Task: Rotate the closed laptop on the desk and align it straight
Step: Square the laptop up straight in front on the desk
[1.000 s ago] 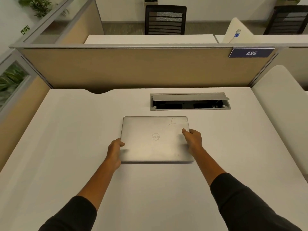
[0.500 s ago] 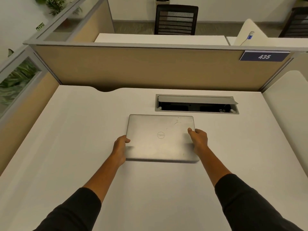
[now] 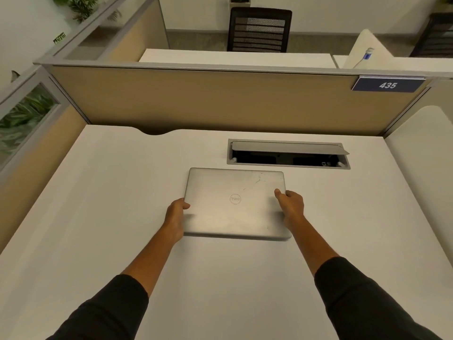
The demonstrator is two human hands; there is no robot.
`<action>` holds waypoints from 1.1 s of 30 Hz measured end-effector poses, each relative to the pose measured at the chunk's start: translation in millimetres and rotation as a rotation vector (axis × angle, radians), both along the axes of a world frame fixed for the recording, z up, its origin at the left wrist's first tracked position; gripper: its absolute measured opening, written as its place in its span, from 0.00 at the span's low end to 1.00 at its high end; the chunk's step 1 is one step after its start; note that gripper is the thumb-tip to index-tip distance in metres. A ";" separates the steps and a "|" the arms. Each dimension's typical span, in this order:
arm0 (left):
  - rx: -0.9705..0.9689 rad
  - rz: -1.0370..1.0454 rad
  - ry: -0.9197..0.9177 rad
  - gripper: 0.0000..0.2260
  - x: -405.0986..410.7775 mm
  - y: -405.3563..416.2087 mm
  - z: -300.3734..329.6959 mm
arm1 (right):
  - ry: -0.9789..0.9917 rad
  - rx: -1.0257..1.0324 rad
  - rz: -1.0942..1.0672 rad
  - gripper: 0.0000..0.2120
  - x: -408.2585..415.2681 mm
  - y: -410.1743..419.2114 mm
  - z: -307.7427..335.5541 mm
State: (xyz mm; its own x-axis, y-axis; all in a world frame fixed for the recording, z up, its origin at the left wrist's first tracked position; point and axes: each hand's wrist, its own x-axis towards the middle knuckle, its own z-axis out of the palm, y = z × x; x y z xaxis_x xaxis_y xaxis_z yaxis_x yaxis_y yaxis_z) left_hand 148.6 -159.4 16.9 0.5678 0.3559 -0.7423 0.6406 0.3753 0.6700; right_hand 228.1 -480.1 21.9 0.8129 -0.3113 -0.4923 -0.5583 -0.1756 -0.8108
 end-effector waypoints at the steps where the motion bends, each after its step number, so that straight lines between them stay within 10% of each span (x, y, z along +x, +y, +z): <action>1: 0.001 0.001 0.002 0.27 0.0 -0.2 0.2 | 0.000 0.001 -0.004 0.27 -0.1 -0.1 0.2; 27: 0.052 -0.052 0.001 0.28 -0.8 -0.1 2.5 | 0.020 -0.099 0.087 0.30 -3.5 0.3 1.8; 33: 0.353 -0.230 -0.034 0.29 -7.8 -9.8 0.8 | 0.043 -0.379 0.297 0.37 -17.5 5.7 8.3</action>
State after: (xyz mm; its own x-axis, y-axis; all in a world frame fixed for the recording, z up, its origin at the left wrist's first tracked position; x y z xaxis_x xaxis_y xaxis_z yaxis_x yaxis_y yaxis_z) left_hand 140.8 -169.2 17.7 0.6841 0.4459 -0.5772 0.6564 -0.0314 0.7538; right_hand 210.6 -474.4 30.1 0.8752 -0.2331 -0.4238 -0.4708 -0.6113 -0.6361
